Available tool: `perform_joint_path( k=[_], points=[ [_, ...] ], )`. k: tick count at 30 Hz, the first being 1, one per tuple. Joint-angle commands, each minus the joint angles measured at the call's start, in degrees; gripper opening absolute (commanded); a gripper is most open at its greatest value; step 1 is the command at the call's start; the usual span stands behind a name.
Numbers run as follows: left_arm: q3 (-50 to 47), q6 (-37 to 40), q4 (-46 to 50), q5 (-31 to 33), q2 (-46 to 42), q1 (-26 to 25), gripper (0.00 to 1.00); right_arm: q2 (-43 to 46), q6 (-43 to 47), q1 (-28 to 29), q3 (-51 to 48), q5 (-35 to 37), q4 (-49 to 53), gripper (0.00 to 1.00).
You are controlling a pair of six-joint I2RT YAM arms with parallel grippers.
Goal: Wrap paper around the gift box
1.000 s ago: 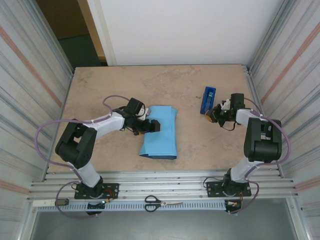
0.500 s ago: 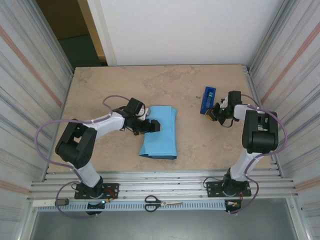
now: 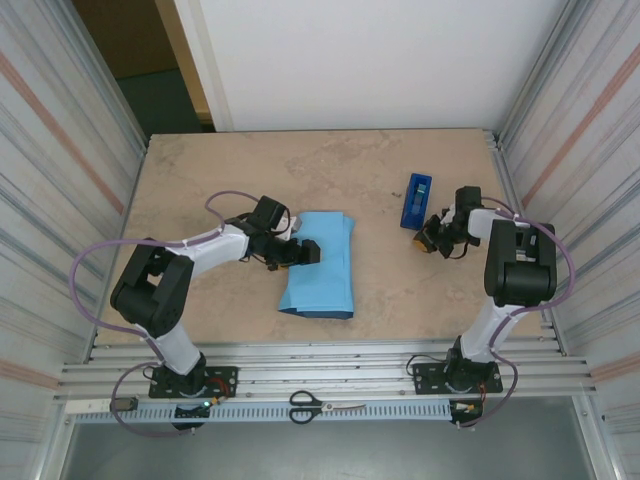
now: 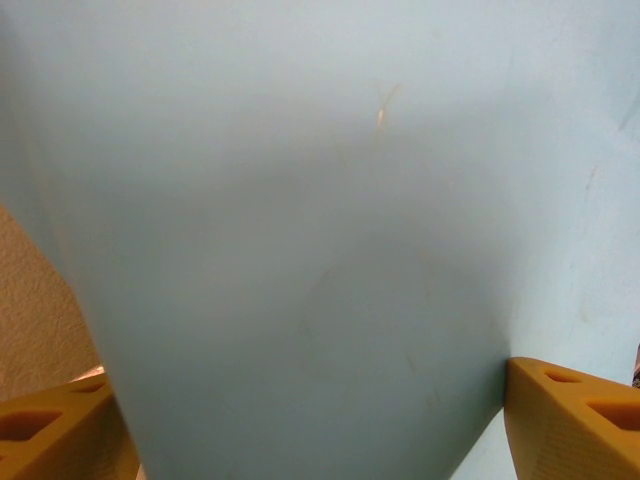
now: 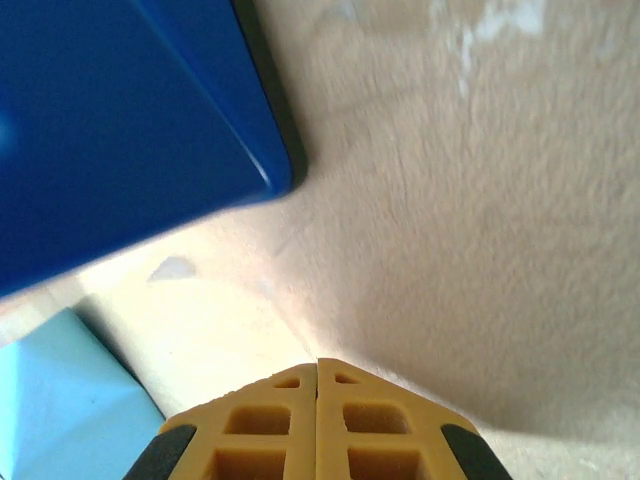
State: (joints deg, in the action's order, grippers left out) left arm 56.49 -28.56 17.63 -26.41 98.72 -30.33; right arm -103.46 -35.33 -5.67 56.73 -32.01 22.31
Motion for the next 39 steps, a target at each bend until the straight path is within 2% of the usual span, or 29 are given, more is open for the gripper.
perform_joint_path(
  k=[1, 3, 6, 13, 25, 39],
  points=[
    [-4.5, 1.4, 2.2, 4.4, 7.3, -1.5, 0.86, 4.7, 0.9, 1.2, -1.8, 1.0, 1.8, 0.00],
    [-4.7, 1.5, 2.2, 4.5, 7.0, -1.5, 0.86, 10.5, 1.8, 3.1, -1.8, 2.2, 3.1, 0.00],
    [-4.7, 1.4, 1.7, 4.2, 7.3, -1.5, 0.86, 15.1, 5.4, 5.2, 0.1, -4.6, 8.2, 0.00],
    [-4.6, 1.6, 1.3, 3.8, 7.6, -1.6, 0.86, 16.3, 19.0, 13.0, 7.9, -11.9, 23.3, 0.00],
    [-4.8, 1.7, 1.2, 3.7, 7.7, -1.6, 0.86, 5.2, 30.8, 27.5, 19.5, -14.8, 36.0, 0.00],
    [-4.8, 1.6, 1.2, 3.7, 8.0, -1.7, 0.85, -5.8, 33.6, 28.5, 26.0, -15.9, 40.1, 0.00]
  ],
)
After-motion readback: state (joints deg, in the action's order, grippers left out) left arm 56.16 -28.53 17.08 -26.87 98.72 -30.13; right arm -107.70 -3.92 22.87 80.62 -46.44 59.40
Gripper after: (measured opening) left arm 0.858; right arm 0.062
